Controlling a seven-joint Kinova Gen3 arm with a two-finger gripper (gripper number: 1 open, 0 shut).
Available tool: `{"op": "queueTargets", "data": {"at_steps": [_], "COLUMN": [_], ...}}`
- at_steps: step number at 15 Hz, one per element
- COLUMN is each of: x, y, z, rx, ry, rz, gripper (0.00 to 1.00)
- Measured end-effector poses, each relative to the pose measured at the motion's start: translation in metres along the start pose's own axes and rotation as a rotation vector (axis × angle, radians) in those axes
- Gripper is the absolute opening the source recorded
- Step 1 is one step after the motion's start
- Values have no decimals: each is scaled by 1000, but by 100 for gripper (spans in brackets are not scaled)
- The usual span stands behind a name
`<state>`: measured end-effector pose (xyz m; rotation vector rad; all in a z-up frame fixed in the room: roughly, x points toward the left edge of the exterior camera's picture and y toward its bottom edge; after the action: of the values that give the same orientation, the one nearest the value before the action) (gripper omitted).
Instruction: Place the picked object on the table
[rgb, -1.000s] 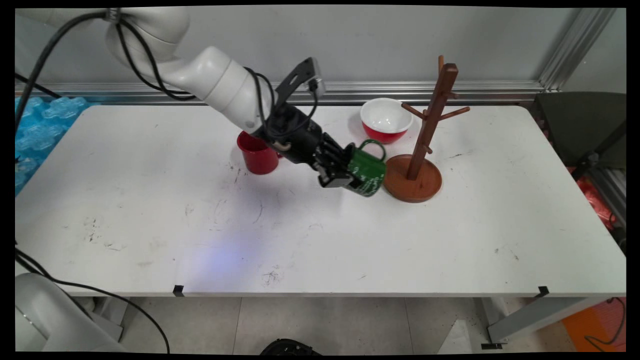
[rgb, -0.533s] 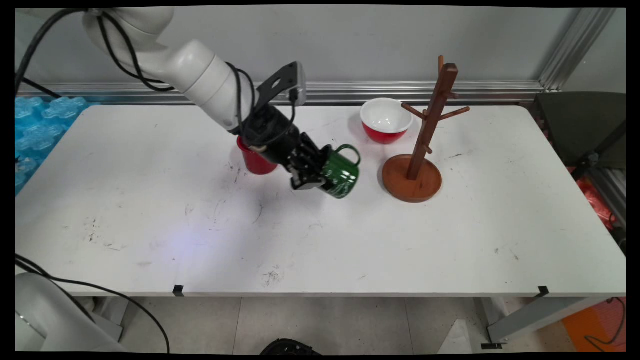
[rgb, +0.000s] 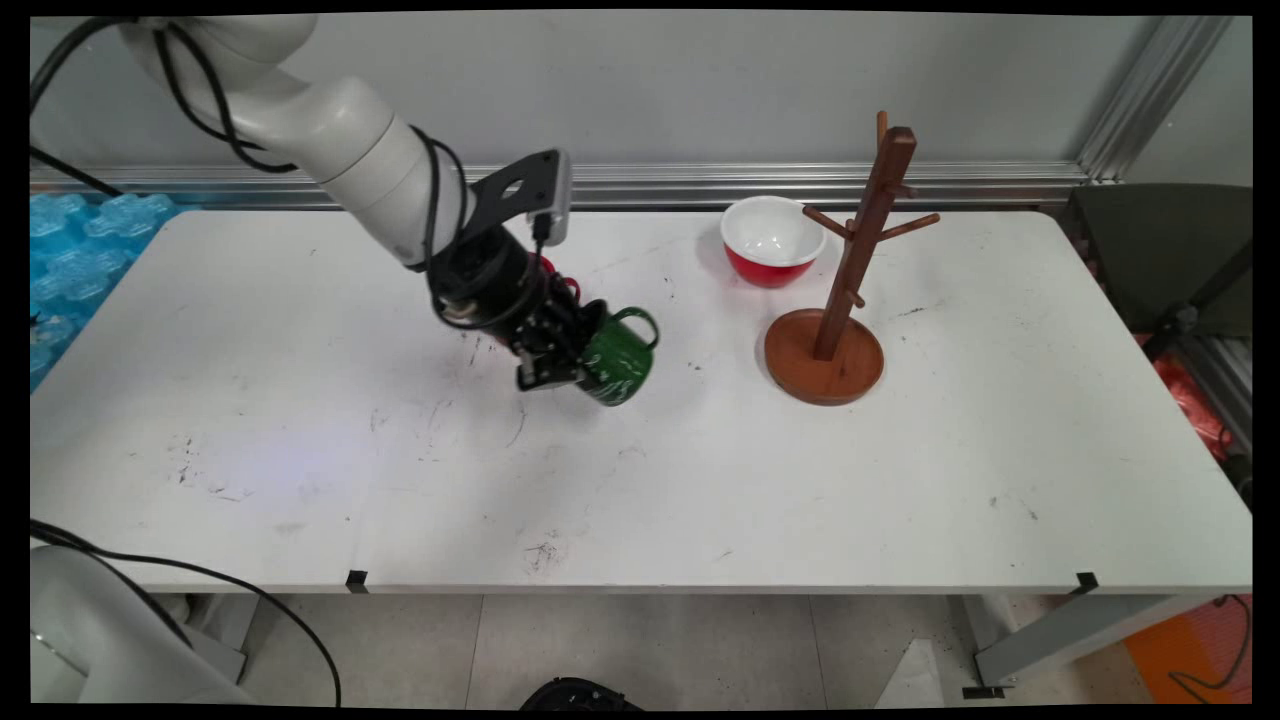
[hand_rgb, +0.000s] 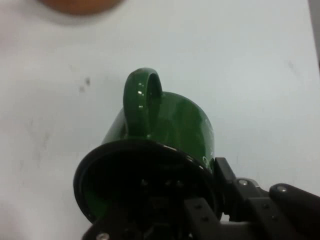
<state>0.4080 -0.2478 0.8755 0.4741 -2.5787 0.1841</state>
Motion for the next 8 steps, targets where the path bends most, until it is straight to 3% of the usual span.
{"op": "queueTargets", "data": {"at_steps": [8], "x": [-27], "y": [8], "z": [-7], "rx": [47], "ry": [-160], "rz": [84], "gripper": [0]}}
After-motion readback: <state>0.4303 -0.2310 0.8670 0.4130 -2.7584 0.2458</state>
